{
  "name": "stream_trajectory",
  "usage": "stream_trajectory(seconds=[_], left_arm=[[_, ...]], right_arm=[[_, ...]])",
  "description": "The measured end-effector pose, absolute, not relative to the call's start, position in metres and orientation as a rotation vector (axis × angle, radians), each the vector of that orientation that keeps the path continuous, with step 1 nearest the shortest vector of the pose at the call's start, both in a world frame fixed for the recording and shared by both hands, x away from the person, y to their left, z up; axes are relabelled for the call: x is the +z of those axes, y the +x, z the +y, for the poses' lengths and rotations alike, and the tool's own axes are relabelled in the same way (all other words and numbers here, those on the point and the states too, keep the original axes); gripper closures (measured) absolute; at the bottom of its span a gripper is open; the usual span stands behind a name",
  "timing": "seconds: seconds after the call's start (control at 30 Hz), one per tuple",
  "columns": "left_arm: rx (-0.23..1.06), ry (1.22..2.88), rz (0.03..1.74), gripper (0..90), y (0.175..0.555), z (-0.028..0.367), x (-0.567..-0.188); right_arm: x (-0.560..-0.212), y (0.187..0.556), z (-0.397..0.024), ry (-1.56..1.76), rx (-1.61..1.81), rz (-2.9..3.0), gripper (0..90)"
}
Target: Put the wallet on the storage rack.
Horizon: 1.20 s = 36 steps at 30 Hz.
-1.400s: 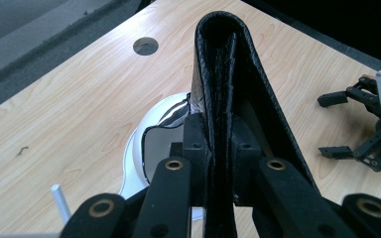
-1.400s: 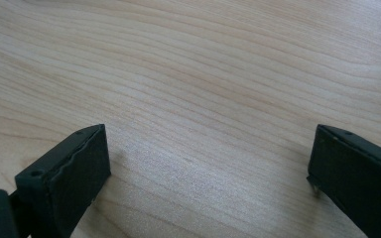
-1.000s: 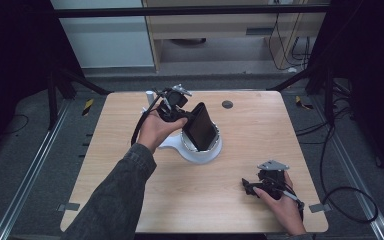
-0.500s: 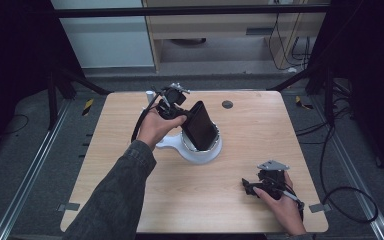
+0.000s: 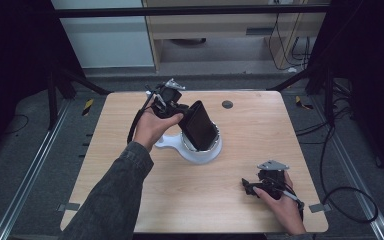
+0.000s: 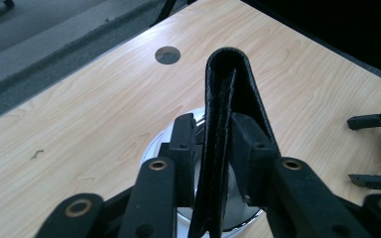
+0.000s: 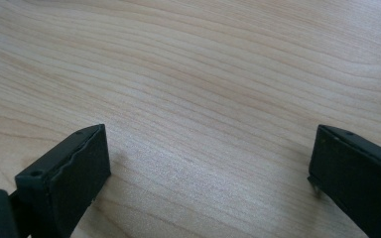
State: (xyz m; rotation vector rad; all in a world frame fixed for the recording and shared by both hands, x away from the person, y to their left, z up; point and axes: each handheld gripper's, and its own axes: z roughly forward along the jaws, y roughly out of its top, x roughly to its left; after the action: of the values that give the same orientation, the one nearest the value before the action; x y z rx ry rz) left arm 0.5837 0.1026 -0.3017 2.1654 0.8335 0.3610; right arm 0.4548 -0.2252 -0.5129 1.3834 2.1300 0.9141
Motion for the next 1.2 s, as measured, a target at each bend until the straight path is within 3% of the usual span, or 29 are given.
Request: stream_trajectory(seconds=[0.23,0.43,0.77,1.0,1.2], left_arm=[[0.396,2.159,0.82,73.6,0.582,0.102,-0.296],[0.445,2.11,0.815,61.5,0.577,0.106,-0.288],[0.584,2.02,0.748,23.8,0.542,0.121,-0.272],[0.579,1.986,0.695,9.5,0.494,0.139,-0.285],[0.554,2.007,0.701,6.3,0.464,0.156,-0.324]], right_arm=[[-0.513,0.455,-0.225,1.383,0.914,2.131,2.3],[-0.513,0.455,-0.225,1.383,0.914,2.13,2.3],[-0.513,0.453,-0.225,1.382,0.918,2.132,2.4],[-0.513,0.451,-0.225,1.394,0.913,2.126,2.4],[-0.513,0.451,-0.225,1.392,0.914,2.127,2.4]])
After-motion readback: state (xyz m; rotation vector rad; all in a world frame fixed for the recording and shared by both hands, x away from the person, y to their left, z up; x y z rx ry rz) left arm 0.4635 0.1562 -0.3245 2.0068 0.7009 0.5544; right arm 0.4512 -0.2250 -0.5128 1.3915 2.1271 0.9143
